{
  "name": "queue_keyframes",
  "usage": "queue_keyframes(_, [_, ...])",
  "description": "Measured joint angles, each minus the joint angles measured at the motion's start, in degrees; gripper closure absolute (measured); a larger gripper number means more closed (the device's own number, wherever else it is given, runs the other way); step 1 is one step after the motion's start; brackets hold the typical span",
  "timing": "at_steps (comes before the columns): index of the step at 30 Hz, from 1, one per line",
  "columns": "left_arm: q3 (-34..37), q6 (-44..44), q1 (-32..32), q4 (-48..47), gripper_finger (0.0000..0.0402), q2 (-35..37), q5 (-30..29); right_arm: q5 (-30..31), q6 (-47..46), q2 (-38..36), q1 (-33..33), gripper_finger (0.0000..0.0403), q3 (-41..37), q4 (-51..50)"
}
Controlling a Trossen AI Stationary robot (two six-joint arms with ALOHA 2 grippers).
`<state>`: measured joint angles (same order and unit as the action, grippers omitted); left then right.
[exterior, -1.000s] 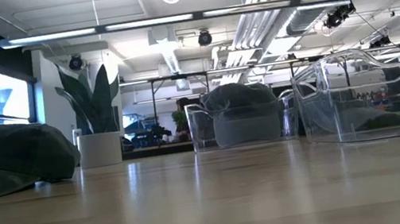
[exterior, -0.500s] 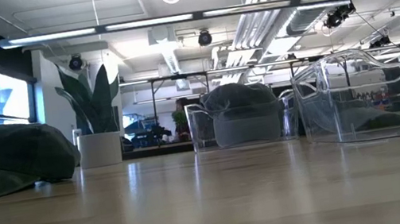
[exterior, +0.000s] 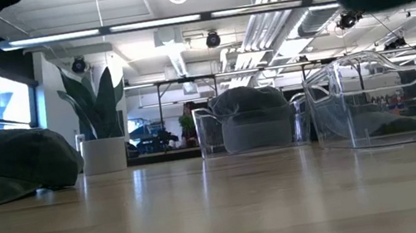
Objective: Pick & Place hat
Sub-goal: Put the bottom black cap into the bottom transparent bin
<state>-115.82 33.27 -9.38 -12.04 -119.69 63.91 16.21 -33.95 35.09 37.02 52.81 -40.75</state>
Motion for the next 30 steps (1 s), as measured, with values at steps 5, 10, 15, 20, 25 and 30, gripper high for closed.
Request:
queue_keyframes(5, [0.12,-1.57,-0.02,-1.76,0.0251,3.66,-5.34,-0.02,7.73,-0.61,-5.1,0.0396,6.5,-15.41])
queue_keyframes(10, [-0.05,-4.24,0.85,-4.43,0.0251,7.62,-10.59,-0.05,15.75,-2.83,-9.22,0.0399,4.23,-18.53])
queue_keyframes(15, [0.1,-7.61,1.61,-8.92,0.0251,9.72,-15.36,-1.43,18.06,-5.08,-11.99,0.0398,-2.53,-16.95])
queue_keyframes(20, [0.19,-7.67,1.65,-11.48,0.0251,9.52,-15.77,-6.42,22.49,-6.82,-14.18,0.0398,-10.9,-7.43])
queue_keyframes(25, [0.19,-7.71,2.72,-12.26,0.0251,9.54,-15.88,-10.02,25.88,-6.69,-18.02,0.0397,-11.87,-4.43])
queue_keyframes(30, [0.19,-7.55,3.72,-12.18,0.0251,9.54,-16.83,-12.8,27.12,-6.97,-22.61,0.0397,-12.08,-4.94])
